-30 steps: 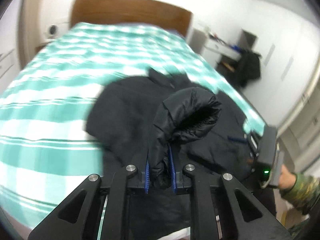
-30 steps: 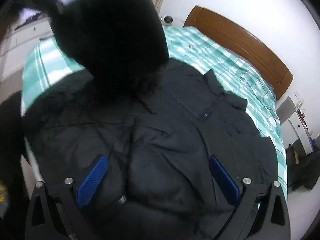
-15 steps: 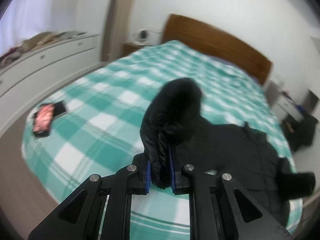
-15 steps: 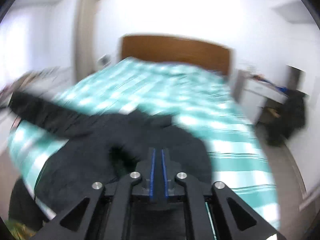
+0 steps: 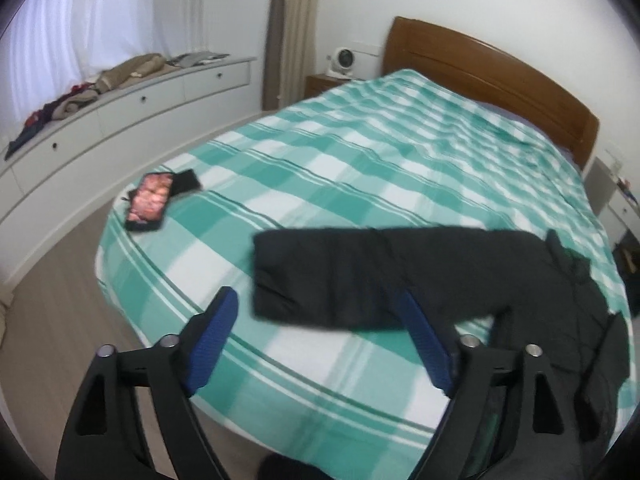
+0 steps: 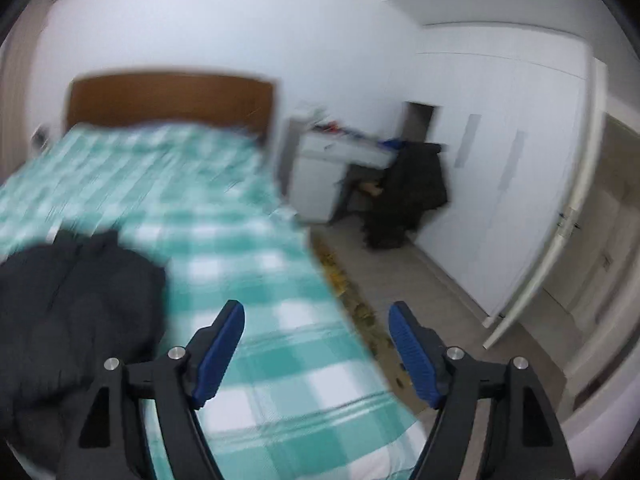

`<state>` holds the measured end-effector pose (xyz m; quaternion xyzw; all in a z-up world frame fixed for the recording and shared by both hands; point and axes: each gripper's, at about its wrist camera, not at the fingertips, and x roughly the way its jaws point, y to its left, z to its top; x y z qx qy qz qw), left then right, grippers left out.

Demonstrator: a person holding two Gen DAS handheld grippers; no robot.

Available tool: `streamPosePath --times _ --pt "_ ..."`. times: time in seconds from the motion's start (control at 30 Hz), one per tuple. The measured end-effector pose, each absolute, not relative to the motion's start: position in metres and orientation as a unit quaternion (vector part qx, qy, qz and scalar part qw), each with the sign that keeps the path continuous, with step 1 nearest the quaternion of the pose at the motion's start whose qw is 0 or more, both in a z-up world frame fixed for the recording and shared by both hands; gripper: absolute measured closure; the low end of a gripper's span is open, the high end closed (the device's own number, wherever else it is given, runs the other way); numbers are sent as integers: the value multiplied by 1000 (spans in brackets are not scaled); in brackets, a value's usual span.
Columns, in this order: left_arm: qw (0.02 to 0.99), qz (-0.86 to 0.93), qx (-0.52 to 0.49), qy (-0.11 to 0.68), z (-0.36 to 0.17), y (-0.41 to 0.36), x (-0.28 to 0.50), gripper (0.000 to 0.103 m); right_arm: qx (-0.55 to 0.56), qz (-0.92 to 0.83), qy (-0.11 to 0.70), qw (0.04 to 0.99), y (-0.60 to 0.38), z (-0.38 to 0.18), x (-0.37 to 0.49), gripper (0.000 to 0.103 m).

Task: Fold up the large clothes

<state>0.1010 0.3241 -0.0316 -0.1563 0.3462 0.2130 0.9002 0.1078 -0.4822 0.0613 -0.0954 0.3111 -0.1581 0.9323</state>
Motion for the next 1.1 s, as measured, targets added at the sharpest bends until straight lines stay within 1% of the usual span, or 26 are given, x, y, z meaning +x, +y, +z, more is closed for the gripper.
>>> streamPosePath --times 0.07,0.13,0.23,0.33,0.4,0.43,0.47,0.5,0.53,0.6,0.67,0.77,0.83,0.93,1.0,1.03,1.07,1.1 --pt "903 192 -156 351 -29 302 104 15 -101 -60 343 932 -427 26 108 27" --pt "906 168 -152 358 -32 274 105 13 -111 27 359 926 -376 -2 109 27" --pt "907 132 -153 369 -40 239 105 13 -154 163 359 906 -274 -45 113 27" --pt "907 101 -163 374 -47 210 105 13 -186 219 344 894 -207 -75 121 27" --pt "906 84 -164 382 -52 195 106 13 -222 207 359 883 -183 -97 141 27" --pt "905 78 -160 387 -55 189 107 13 -233 196 367 879 -180 -105 150 29" --pt "904 74 -154 392 -57 183 107 13 -234 182 380 876 -182 -112 163 38" --pt "904 71 -145 395 -59 179 106 13 -214 181 392 876 -181 -111 165 74" --pt "905 71 -136 397 -60 176 104 13 -185 168 399 882 -193 -102 170 94" --pt "908 71 -112 397 -63 171 101 13 -141 155 383 900 -225 -73 167 94" --pt "908 71 -96 401 -66 168 101 13 -101 131 354 921 -266 -30 157 94" --pt "905 66 -87 412 -72 163 106 13 -34 58 301 951 -357 43 139 94" --pt "904 59 -94 414 -74 159 109 13 -5 -2 273 962 -417 80 127 94" --pt "905 44 -99 412 -72 151 116 13 18 -100 250 963 -503 115 115 94" --pt "907 34 -92 409 -68 141 121 13 30 -165 258 951 -561 122 111 94" --pt "908 31 -88 408 -66 137 123 13 38 -195 266 943 -591 118 110 91" --pt "909 29 -83 407 -64 133 124 13 44 -222 287 931 -618 108 112 86" --pt "910 28 -78 406 -63 130 126 13 44 -251 298 920 -639 99 112 71"
